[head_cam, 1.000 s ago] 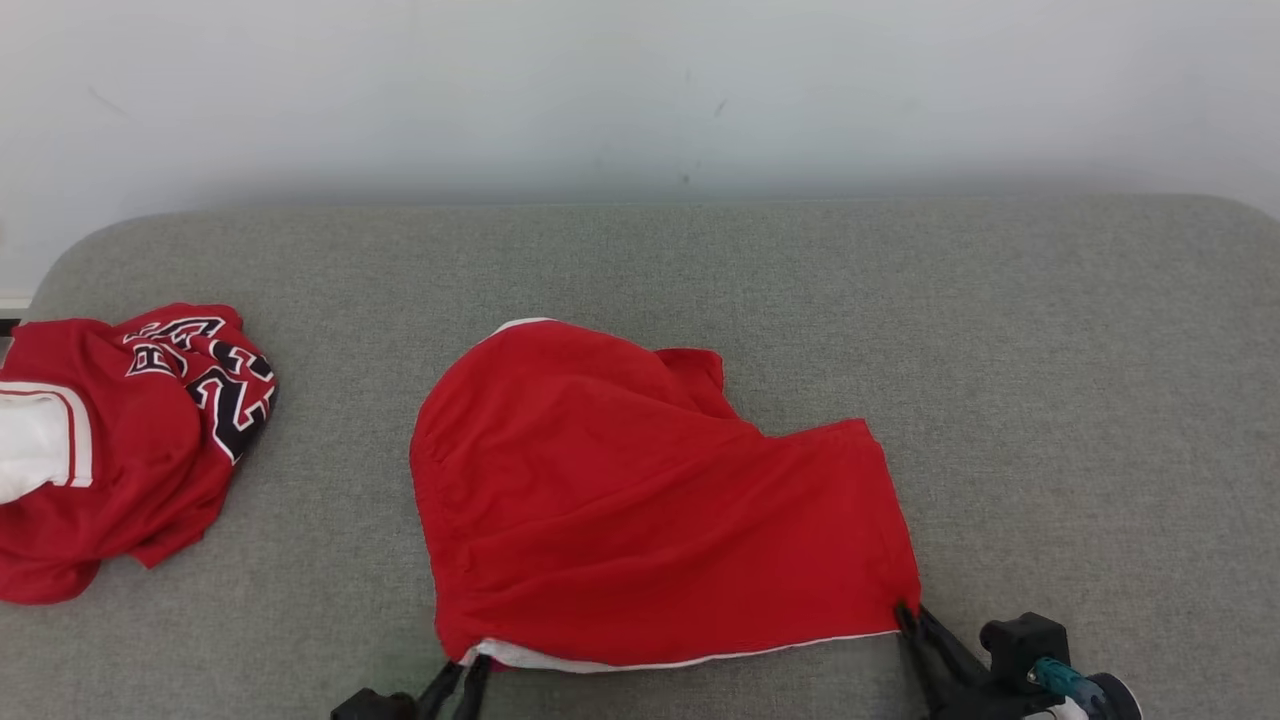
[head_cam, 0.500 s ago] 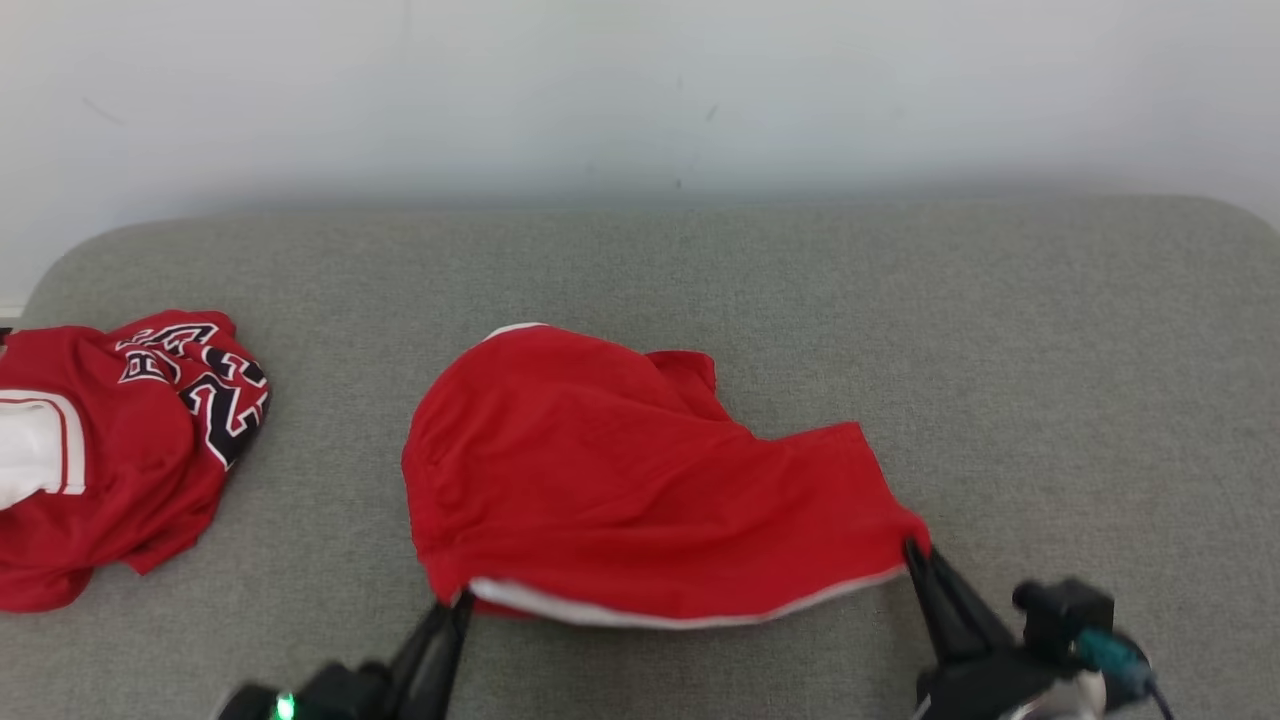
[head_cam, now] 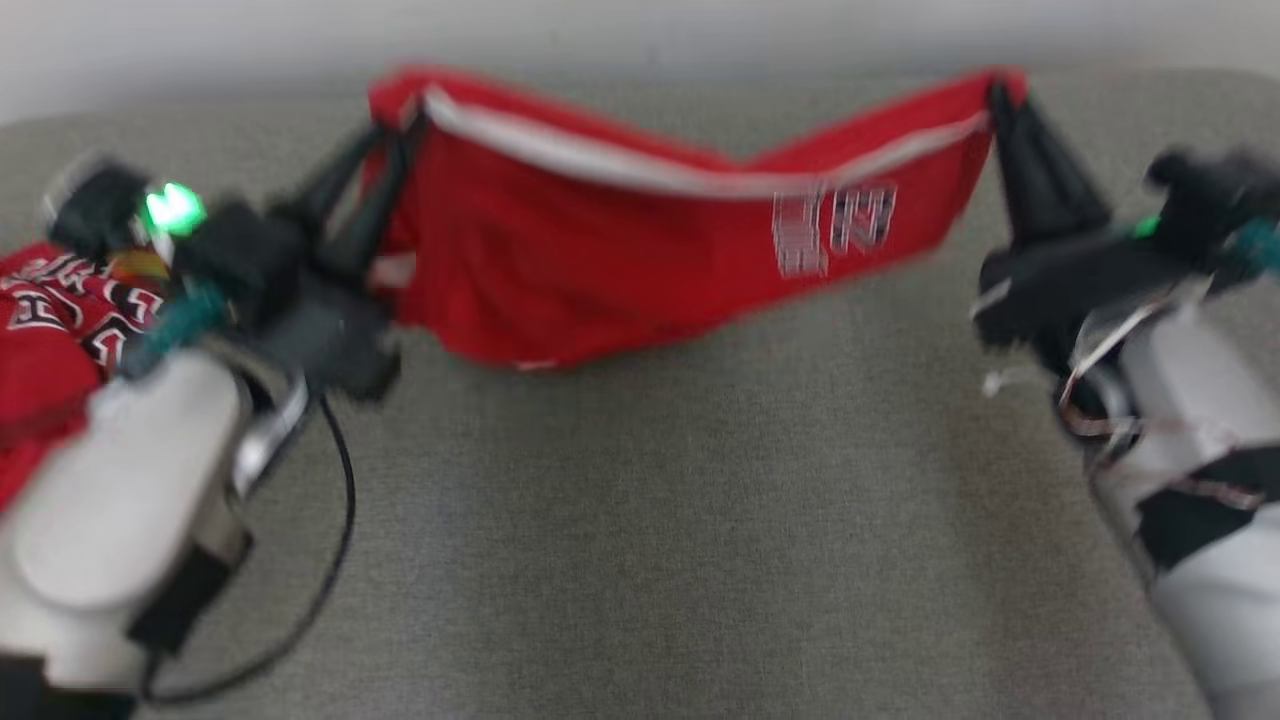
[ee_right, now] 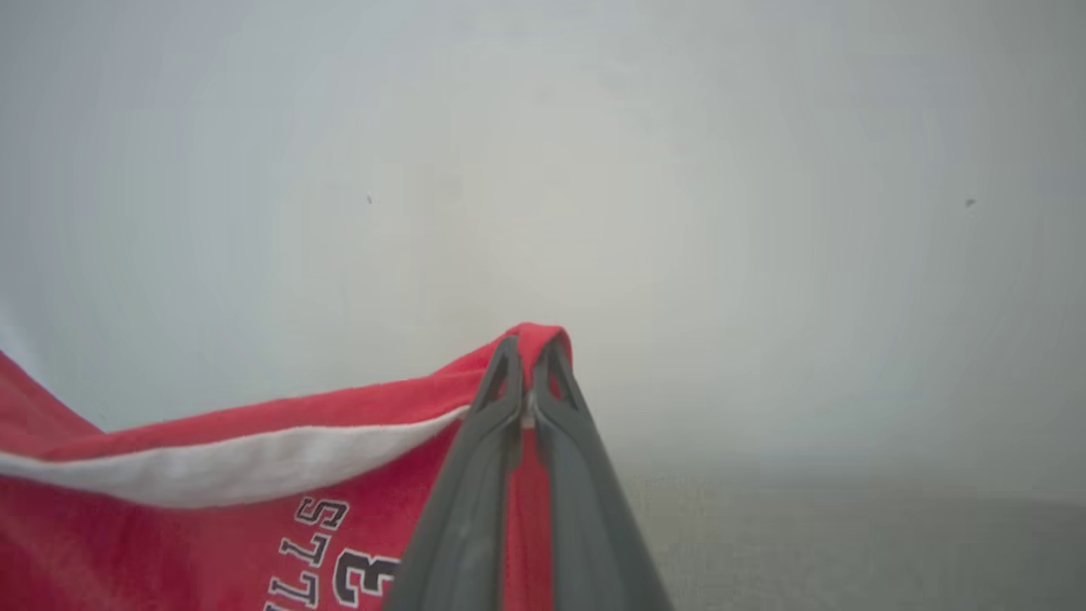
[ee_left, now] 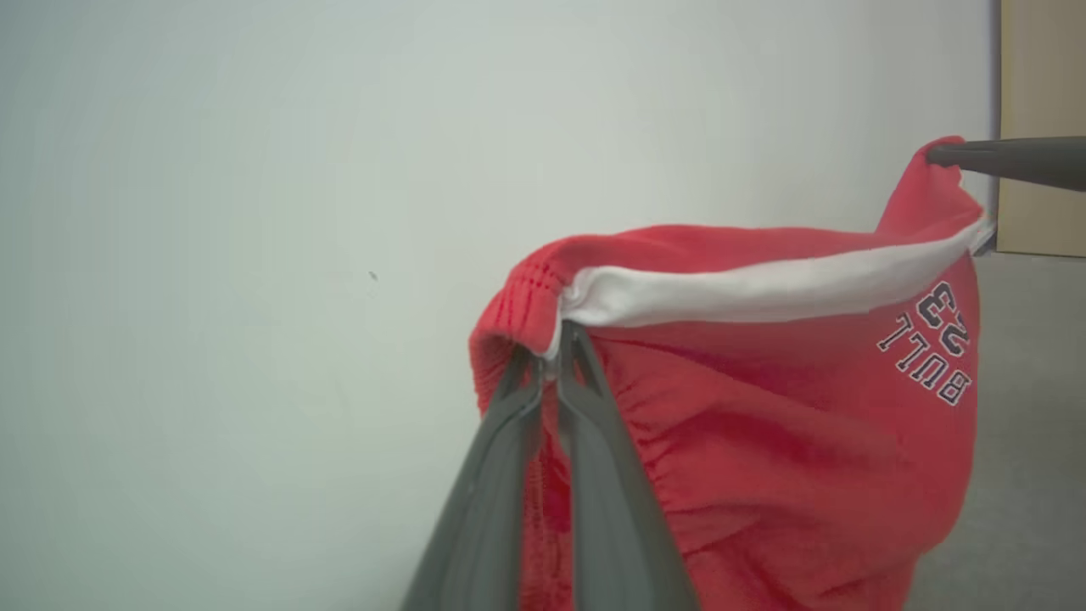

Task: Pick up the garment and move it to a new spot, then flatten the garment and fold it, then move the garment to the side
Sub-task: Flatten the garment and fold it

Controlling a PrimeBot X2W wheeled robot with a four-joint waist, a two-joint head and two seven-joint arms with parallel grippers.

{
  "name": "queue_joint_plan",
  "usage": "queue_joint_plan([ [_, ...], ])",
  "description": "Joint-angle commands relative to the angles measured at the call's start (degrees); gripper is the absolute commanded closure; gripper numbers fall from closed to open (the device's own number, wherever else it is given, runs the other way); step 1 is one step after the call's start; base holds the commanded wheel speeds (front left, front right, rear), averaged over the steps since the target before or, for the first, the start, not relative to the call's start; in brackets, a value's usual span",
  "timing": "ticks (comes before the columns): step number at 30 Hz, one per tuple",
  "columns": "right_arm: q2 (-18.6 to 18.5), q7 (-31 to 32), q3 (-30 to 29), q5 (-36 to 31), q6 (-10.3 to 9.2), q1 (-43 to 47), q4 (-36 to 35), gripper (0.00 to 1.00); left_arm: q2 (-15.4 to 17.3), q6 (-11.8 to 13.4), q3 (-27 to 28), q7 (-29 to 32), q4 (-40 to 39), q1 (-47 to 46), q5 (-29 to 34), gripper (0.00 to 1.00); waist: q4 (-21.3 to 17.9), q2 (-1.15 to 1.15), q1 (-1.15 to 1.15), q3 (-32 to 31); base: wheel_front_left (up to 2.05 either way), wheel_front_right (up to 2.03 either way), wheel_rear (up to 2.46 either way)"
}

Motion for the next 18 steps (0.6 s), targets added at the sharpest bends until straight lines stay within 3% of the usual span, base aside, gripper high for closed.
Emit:
queue_joint_plan([
  [1, -0.74, 0.51, -0.15, 0.83, -0.14, -3.41, 0.23, 1.00, 0.78, 0.16, -0.95, 1.03, 0.60, -4.18, -1.73, 1.00, -1.44, -0.01, -0.01, 7.16, 0.00, 0.00, 0.00],
  [6, -2.37, 2.70, -0.35, 1.79, -0.14, -18.23, 1.70, 1.00, 2.53, 0.16, -6.43, 4.30, 3.43, -22.46, -9.01, 1.00, -2.56, -0.01, -0.01, 13.77, 0.00, 0.00, 0.00],
  [11, -2.84, 5.89, -0.84, 4.25, -0.14, -32.16, 4.28, 1.00, 4.51, 0.17, -15.46, 7.02, 6.74, -39.43, -12.21, 1.00, -3.80, -0.01, -0.01, 18.39, 0.00, 0.00, 0.00],
  [18, -3.21, 9.23, -0.62, 5.68, -0.14, -48.96, 11.75, 1.00, 2.61, 0.16, -21.69, 6.97, 13.72, -57.96, -18.92, 1.00, -4.88, -0.01, -0.01, 23.20, 0.00, 0.00, 0.00],
])
